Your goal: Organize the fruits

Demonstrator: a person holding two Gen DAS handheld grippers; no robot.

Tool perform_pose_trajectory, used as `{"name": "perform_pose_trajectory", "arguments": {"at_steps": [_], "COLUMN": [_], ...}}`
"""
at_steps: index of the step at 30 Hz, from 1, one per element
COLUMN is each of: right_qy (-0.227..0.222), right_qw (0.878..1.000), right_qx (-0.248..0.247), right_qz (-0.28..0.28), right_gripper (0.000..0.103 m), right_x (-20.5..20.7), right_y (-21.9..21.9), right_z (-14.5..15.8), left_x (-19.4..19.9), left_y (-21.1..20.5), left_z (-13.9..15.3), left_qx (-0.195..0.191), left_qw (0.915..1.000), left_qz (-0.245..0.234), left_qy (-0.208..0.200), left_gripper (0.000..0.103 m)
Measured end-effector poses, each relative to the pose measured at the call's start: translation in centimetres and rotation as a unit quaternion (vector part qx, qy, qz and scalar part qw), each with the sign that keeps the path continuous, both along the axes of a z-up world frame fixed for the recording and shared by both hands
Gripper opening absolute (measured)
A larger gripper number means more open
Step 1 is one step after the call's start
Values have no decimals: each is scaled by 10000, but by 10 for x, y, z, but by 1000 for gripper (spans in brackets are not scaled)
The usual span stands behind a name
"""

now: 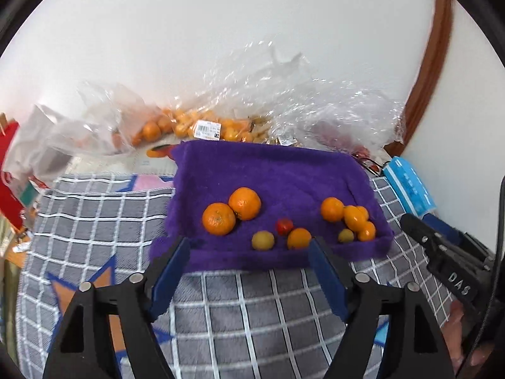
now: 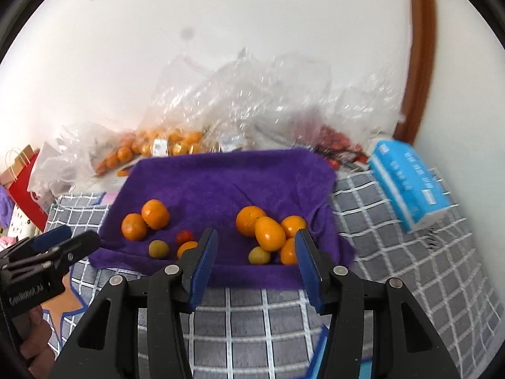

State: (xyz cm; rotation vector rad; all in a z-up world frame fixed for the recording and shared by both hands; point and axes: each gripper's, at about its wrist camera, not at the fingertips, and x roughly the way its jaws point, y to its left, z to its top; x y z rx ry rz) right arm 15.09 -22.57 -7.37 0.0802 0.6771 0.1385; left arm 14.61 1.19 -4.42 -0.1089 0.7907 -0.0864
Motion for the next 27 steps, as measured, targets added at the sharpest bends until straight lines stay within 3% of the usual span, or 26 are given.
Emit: {"name": "perform_pose_trajectory", "arguments": {"at_steps": [7, 9, 11, 14, 20, 27], "right_qy": [-11, -67, -166, -370, -523, -601], "right_qw": [9998, 9996, 9994, 9988, 9979, 9974], "right_qx": [152, 234, 271, 181, 2, -202], "right_qz": [-119, -149, -167, -274, -370, -352], "right_gripper": [53, 62, 79, 86, 96, 97], "right_x": [-58, -74, -89, -110, -136, -151], "right_y": [-20, -26, -32, -36, -38, -32], "right_z": [18, 20, 24, 28, 30, 31], "left_x": [-56, -70, -84, -101, -126, -138], "left_y": [-7, -7, -8, -13, -16, -13], "left_z": [23, 28, 33, 38, 42, 42], "left_qx": [78, 30, 43, 158, 208, 252], "left_qw": [9995, 9991, 9984, 9973, 9956, 9950], "left_qz": [63, 100, 96, 50, 91, 217], "left_qy": [-307, -422, -552, -709, -907, -940], "left_gripper": [89, 95, 97, 97, 98, 99]}}
